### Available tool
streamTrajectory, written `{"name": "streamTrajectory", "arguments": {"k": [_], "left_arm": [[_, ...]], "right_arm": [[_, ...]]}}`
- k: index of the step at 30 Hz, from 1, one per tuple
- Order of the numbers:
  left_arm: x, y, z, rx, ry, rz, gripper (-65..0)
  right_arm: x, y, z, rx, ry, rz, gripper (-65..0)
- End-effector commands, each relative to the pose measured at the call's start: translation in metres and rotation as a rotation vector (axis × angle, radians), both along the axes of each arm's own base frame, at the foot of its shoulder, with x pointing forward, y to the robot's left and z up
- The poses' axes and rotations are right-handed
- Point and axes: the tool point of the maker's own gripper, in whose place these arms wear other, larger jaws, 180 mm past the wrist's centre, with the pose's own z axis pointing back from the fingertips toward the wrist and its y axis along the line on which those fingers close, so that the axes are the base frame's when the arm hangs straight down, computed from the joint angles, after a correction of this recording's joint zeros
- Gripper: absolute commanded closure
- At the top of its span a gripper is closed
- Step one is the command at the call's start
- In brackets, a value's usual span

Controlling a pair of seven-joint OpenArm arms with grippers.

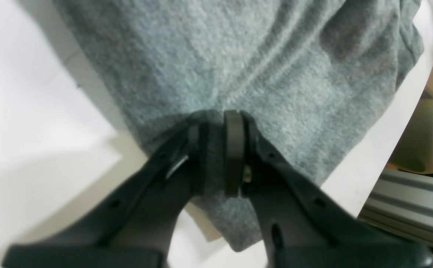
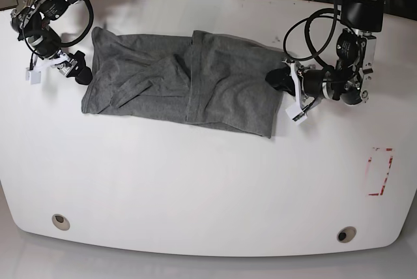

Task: Fold the T-shirt properly
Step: 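Release the fabric and move the right gripper to the strip's other end, then grasp the strip end with the right gripper and fold it toward the left gripper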

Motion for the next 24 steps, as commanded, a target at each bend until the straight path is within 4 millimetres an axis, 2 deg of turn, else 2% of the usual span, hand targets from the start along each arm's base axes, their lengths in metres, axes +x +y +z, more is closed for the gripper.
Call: {"name": "streamTrajectory", "arguments": {"k": [1,3,11,15,17,20,24], "left_arm": [[-0.013,0.026,-0.018,0.159,0.062,-0.029,-8.1],[-0.014,0.026,-0.019,0.159,0.063,-0.029,-8.1],[-0.015,0.026,-0.02,0.159,0.066,-0.029,-8.1],[-0.015,0.027,-0.02,0.161,0.066,-0.029,-8.1],[-0.015,0.027,-0.019,0.161,0.066,-0.028,-8.1],[-0.015,0.028,-0.019,0.162,0.066,-0.027,-8.1],[-0.015,0.028,-0.02,0.164,0.066,-0.028,-8.1]], "right_arm": [[-0.004,0.019,-0.01,0.015,0.048,0.053,-65.0],[-0.002,0.035,-0.014,0.034,0.054,0.087,-64.8],[0.013,0.086,-0.011,0.047,0.029,0.197,-64.8],[0.015,0.101,-0.013,0.065,0.029,0.225,-64.7],[0.018,0.103,-0.013,0.067,0.015,0.221,-62.5],[0.018,0.103,-0.013,0.062,0.005,0.214,-51.8],[0.023,0.105,-0.011,0.049,-0.013,0.228,-28.9]]}}
